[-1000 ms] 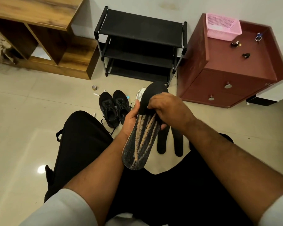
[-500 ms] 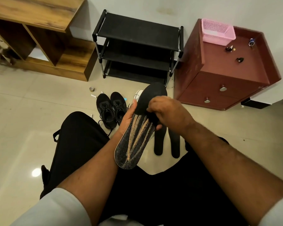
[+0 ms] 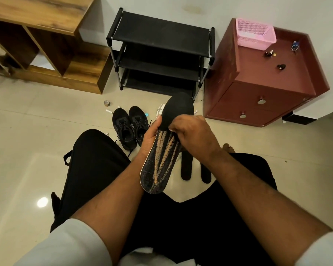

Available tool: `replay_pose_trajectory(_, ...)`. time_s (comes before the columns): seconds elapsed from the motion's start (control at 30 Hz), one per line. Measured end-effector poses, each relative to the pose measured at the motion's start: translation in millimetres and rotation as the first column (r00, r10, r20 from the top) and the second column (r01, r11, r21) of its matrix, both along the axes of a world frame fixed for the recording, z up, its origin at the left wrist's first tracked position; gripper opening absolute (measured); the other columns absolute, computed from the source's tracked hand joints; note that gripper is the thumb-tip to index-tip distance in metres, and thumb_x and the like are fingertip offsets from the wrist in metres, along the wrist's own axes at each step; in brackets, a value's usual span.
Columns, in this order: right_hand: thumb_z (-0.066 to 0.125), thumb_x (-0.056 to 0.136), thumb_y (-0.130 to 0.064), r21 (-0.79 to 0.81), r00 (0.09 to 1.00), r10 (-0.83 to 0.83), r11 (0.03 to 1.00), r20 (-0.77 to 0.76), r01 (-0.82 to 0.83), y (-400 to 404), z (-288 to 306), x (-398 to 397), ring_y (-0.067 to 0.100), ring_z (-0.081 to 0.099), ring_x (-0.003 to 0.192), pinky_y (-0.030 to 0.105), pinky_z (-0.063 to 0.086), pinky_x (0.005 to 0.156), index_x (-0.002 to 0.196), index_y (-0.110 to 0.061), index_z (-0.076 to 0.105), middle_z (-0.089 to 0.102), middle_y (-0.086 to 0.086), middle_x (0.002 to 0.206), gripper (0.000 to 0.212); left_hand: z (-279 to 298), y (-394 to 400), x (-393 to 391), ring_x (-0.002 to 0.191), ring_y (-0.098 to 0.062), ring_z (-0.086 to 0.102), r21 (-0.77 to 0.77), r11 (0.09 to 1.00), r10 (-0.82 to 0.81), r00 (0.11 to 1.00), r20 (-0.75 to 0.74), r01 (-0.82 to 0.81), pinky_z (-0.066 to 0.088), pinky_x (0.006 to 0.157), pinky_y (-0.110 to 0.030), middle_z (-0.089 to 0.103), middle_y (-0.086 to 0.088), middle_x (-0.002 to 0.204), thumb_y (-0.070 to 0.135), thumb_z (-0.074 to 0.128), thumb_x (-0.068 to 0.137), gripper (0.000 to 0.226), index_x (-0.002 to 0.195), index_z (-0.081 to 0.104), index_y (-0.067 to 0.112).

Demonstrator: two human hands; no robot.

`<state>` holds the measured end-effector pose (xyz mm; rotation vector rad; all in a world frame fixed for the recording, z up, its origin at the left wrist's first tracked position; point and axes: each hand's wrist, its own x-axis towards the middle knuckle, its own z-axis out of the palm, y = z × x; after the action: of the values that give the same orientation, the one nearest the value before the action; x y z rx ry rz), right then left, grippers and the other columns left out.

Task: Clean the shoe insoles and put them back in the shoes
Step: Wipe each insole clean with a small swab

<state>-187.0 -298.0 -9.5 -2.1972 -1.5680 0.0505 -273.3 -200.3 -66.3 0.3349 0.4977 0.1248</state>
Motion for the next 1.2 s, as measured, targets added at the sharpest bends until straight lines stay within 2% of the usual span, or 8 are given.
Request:
replay_pose_trajectory(0.1,0.065,0.085,-0.010,0.011,0.999,0.034,0.999,0.013,-0.035,13.0,5.0,2.5,0.022,0.065,0.089,0.039,0.045,0.083,0.092,-0.011,0.072,0.070,0.006,0.093,0.009,1.7,0.2,-1.1,0.105,-0.027,0.059,0.010,1.000,-0.012,1.000,-0.014,0.012,0.030,0.112,-0.044,0.062,-0.014,0.112,0.047,0.049,0.088,0.052,0.120,0.060,0.007)
replay_pose_trajectory(0.23,0.068,0.082,-0.010,-0.078,0.997,0.078,0.994,-0.020,-0.080,3.2,-4.1,6.9,0.021,0.065,0.085,0.042,0.048,0.083,0.090,-0.012,0.071,0.069,0.006,0.089,0.008,1.7,3.4,-4.0,0.083,-0.022,0.072,0.017,0.998,0.065,0.998,-0.025,-0.065,0.059,0.080,-0.032,0.074,-0.012,0.093,0.042,0.042,0.097,0.051,0.093,0.077,0.006)
replay_pose_trajectory(0.33,0.070,0.081,-0.007,-0.118,0.999,0.030,0.993,-0.024,-0.032,-9.2,-15.7,12.1,0.023,0.065,0.082,0.045,0.054,0.079,0.089,-0.010,0.072,0.069,0.008,0.087,0.009,1.9,0.8,-4.6,0.074,-0.023,0.073,0.080,0.995,0.064,0.994,-0.087,-0.057,0.059,0.067,-0.030,0.074,-0.013,0.085,0.043,0.038,0.101,0.057,0.088,0.077,0.005)
replay_pose_trajectory(0.53,0.062,0.086,-0.008,0.015,0.998,0.054,0.998,-0.045,-0.053,5.6,-7.6,-6.9,0.017,0.064,0.084,0.033,0.052,0.081,0.093,-0.010,0.071,0.068,0.006,0.091,0.012,2.7,-3.4,-4.2,0.085,-0.024,0.072,0.012,0.999,0.031,0.996,-0.078,-0.030,0.057,0.080,-0.034,0.072,-0.014,0.095,0.049,0.042,0.097,0.057,0.091,0.078,0.006)
replay_pose_trajectory(0.67,0.055,0.088,-0.011,-0.009,0.994,0.105,0.994,-0.041,-0.105,15.6,-3.7,-11.4,0.019,0.063,0.086,0.038,0.052,0.082,0.094,-0.010,0.071,0.068,0.005,0.091,0.018,4.3,-4.6,-5.3,0.081,-0.024,0.072,0.004,1.000,0.030,0.998,-0.060,-0.029,0.059,0.078,-0.032,0.073,-0.013,0.088,0.052,0.041,0.098,0.061,0.083,0.078,0.006)
replay_pose_trajectory(0.83,0.061,0.085,-0.009,-0.060,0.999,0.038,0.997,-0.030,-0.040,-4.7,-12.3,8.6,0.020,0.065,0.082,0.041,0.055,0.079,0.092,-0.009,0.072,0.069,0.008,0.089,0.013,9.2,2.5,-5.5,0.093,-0.029,0.069,0.031,0.994,0.108,0.993,-0.049,-0.106,0.056,0.086,-0.038,0.070,-0.018,0.104,0.050,0.051,0.086,0.057,0.109,0.070,0.002)
replay_pose_trajectory(1.03,0.051,0.086,-0.013,0.040,0.997,0.047,0.998,-0.068,-0.044,9.0,-3.0,-7.5,0.018,0.065,0.086,0.036,0.053,0.083,0.093,-0.009,0.071,0.069,0.006,0.092,0.022,7.2,1.3,-2.9,0.092,-0.025,0.070,0.010,0.996,0.094,0.995,-0.021,-0.094,0.052,0.093,-0.036,0.072,-0.015,0.098,0.049,0.051,0.085,0.054,0.093,0.078,0.004)
replay_pose_trajectory(1.2,0.050,0.087,-0.012,0.021,0.988,0.135,0.991,-0.073,-0.134,20.5,-2.1,-14.2,0.019,0.064,0.087,0.036,0.051,0.083,0.095,-0.009,0.071,0.069,0.006,0.093,0.023,8.8,1.1,-4.9,0.083,-0.022,0.072,0.021,0.994,0.108,0.994,0.007,-0.108,0.058,0.080,-0.031,0.073,-0.013,0.089,0.048,0.050,0.085,0.051,0.084,0.079,0.006)
